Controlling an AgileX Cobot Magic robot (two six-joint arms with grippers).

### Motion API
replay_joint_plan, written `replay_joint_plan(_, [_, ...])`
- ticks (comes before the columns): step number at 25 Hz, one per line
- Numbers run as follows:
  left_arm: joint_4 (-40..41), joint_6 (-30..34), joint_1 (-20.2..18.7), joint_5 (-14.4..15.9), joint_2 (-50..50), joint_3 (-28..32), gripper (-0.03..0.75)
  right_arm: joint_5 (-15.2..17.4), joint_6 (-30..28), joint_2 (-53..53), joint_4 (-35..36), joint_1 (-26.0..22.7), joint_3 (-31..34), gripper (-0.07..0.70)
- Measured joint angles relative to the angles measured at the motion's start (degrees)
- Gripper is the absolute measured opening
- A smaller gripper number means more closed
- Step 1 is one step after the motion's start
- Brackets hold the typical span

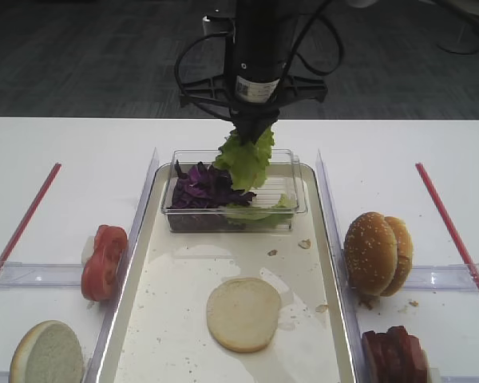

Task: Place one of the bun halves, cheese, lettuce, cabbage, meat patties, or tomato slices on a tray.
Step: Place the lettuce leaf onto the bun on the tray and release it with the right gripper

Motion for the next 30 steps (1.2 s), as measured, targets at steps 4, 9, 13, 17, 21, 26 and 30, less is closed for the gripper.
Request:
replay_joint_plan(4, [0.0,0.0,0.0,0.0,0.0,0.0,0.439,0.0,0.0,-1.0,-0.2,0.8,2.7,0.065])
replay_joint_plan(9, [0.0,0.0,0.0,0.0,0.0,0.0,0.439,0.0,0.5,-1.7,-0.4,1.9,4.8,0.065])
replay_joint_plan(13, [0.0,0.0,0.0,0.0,0.0,0.0,0.439,-0.1,0.9,-1.9,0.0,2.6,6.2,0.065])
replay_joint_plan(17, [0.0,0.0,0.0,0.0,0.0,0.0,0.439,-0.2,2.0,-2.8,0.1,3.3,8.3,0.065])
replay_joint_plan(21, [0.0,0.0,0.0,0.0,0.0,0.0,0.439,-0.2,2.8,-4.7,0.1,4.4,10.0,0.065])
replay_joint_plan(26, [0.0,0.0,0.0,0.0,0.0,0.0,0.439,-0.3,4.0,-7.4,0.1,6.0,14.1,0.065])
replay_joint_plan(30, [0.0,0.0,0.0,0.0,0.0,0.0,0.439,-0.3,5.8,-9.7,0.0,7.4,17.8,0.065])
